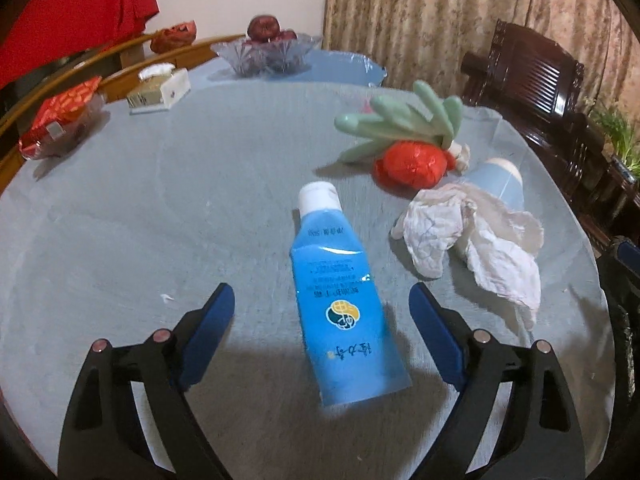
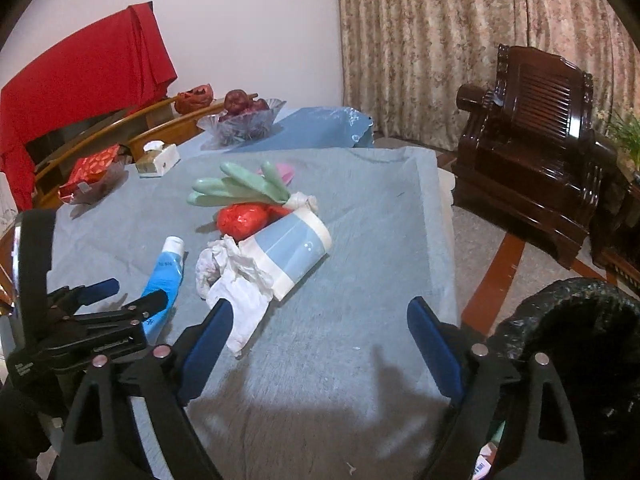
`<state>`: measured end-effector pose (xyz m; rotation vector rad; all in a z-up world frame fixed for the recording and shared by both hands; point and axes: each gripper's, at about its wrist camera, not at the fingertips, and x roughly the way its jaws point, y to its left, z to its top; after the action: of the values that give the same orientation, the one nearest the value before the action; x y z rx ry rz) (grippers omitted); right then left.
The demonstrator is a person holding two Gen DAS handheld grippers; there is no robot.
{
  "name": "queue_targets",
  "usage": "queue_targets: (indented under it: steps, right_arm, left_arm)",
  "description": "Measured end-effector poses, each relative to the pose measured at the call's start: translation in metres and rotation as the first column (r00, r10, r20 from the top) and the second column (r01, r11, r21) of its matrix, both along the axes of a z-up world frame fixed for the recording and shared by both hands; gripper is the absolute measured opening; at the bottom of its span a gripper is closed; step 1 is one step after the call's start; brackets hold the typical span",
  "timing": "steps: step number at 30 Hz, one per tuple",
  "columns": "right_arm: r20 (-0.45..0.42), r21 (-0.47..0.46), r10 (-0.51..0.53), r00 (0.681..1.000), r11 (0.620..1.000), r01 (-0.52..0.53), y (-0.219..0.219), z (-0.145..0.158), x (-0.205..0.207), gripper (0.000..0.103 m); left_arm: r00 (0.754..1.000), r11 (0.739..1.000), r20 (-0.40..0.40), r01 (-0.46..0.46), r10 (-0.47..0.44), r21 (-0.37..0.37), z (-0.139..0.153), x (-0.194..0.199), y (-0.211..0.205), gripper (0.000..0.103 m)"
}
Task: Collect trash
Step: 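Grasp the blue squeeze tube on the table with the left tool, then grasp the white tissue with the right tool while the left tool holds the blue tube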
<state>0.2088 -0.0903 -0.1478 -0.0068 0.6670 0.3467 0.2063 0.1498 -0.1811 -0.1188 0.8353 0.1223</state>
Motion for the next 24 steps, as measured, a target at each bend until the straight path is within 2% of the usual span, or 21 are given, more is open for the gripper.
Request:
queue_targets:
  steps: [4, 6, 8, 9, 10, 13, 14, 15, 17, 20, 24]
  right_arm:
    - [-0.008, 0.003, 0.014, 1.0, 1.0, -0.014, 0.006, -0.003, 0.004, 0.087]
    - [-0.013, 0.006, 0.025, 1.0, 1.0, -0.025, 0.01, -0.005, 0.006, 0.087]
    - [-0.017, 0.009, 0.037, 0.999, 0.999, -0.037, 0.015, -0.006, 0.007, 0.087]
    - [-0.02, 0.008, 0.043, 0.999, 0.999, -0.043, 0.018, -0.007, 0.009, 0.087]
    - [-0.022, 0.008, 0.048, 0.999, 0.999, -0.047, 0.02, -0.008, 0.009, 0.087]
    - [-0.034, 0.009, 0.058, 0.998, 0.998, -0.058, 0.026, -0.012, 0.012, 0.087]
    - [-0.042, 0.01, 0.062, 0.997, 0.998, -0.061, 0.028, -0.013, 0.013, 0.087]
    - [-0.049, 0.01, 0.064, 0.997, 0.998, -0.064, 0.031, -0.015, 0.015, 0.087]
    - [-0.061, 0.01, 0.068, 0.996, 0.998, -0.067, 0.034, -0.018, 0.018, 0.087]
    - [-0.086, 0.013, 0.08, 0.993, 0.997, -0.079, 0.042, -0.023, 0.023, 0.087]
    - [-0.093, 0.011, 0.082, 0.992, 0.997, -0.081, 0.049, -0.025, 0.026, 0.087]
  left_arm:
    - [0.998, 0.999, -0.056, 0.014, -0.016, -0.038, -0.01, 0.009, -0.002, 0.081]
    - [0.998, 0.999, -0.062, 0.017, -0.019, -0.031, -0.01, 0.012, -0.004, 0.08]
    - [0.998, 0.999, -0.053, 0.026, -0.028, -0.031, -0.01, 0.012, -0.005, 0.068]
    - [0.999, 1.0, -0.05, 0.022, -0.023, -0.023, -0.009, 0.012, -0.005, 0.053]
    - [0.999, 1.0, -0.047, 0.018, -0.019, -0.021, -0.008, 0.012, -0.004, 0.047]
    - [0.999, 0.998, -0.032, 0.016, -0.018, -0.055, -0.007, 0.01, 0.002, 0.045]
    - [0.999, 0.999, -0.029, 0.015, -0.016, -0.052, -0.007, 0.011, 0.003, 0.04]
    - [1.0, 0.999, -0.023, 0.001, -0.002, -0.036, -0.006, 0.01, 0.004, 0.011]
    - [1.0, 0.997, -0.008, 0.004, -0.004, -0.081, -0.002, 0.008, 0.011, 0.001]
    - [1.0, 0.998, -0.005, 0.014, -0.015, -0.068, -0.001, 0.006, 0.013, 0.0]
    - [1.0, 0.994, -0.003, 0.022, -0.023, -0.107, -0.003, 0.004, 0.015, 0.0]
